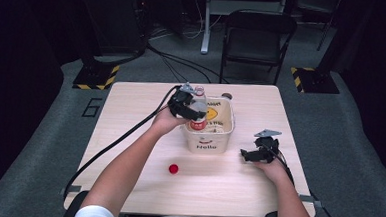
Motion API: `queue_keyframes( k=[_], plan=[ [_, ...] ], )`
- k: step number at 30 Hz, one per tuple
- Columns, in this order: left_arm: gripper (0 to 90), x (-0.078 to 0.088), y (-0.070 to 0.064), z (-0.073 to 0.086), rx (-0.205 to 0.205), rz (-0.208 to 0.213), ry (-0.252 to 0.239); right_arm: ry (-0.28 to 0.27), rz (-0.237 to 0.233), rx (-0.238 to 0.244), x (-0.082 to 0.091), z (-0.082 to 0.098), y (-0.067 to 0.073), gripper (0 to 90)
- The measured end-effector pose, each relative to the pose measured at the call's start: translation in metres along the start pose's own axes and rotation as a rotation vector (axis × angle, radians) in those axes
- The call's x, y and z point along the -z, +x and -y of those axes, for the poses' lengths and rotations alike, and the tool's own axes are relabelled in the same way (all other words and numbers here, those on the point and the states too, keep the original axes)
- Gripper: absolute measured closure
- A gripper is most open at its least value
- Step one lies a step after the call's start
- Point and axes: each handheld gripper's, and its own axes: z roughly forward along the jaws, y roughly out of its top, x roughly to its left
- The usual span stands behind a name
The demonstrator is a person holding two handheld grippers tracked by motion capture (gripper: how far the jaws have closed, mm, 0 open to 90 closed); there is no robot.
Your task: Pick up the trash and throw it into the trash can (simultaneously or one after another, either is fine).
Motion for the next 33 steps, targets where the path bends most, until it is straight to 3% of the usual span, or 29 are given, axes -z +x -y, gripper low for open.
queue_keyframes(
  k=[7, 21, 30, 33],
  plan=[
    [25.4, 0.001, -0.001, 0.001, -0.003, 0.015, 0.008, 0.000, 0.000, 0.000, 0.000, 0.000, 0.000, 0.0],
    [22.1, 0.014, 0.001, 0.002, 0.004, 0.005, -0.032, 0.000, 0.000, 0.000, 0.000, 0.000, 0.000, 0.0],
    [16.8, 0.031, 0.001, 0.002, 0.015, 0.003, -0.061, 0.000, 0.000, 0.000, 0.000, 0.000, 0.000, 0.0],
    [15.6, 0.038, 0.001, 0.001, 0.023, 0.013, -0.097, 0.000, 0.000, 0.000, 0.000, 0.000, 0.000, 0.0]
  ],
)
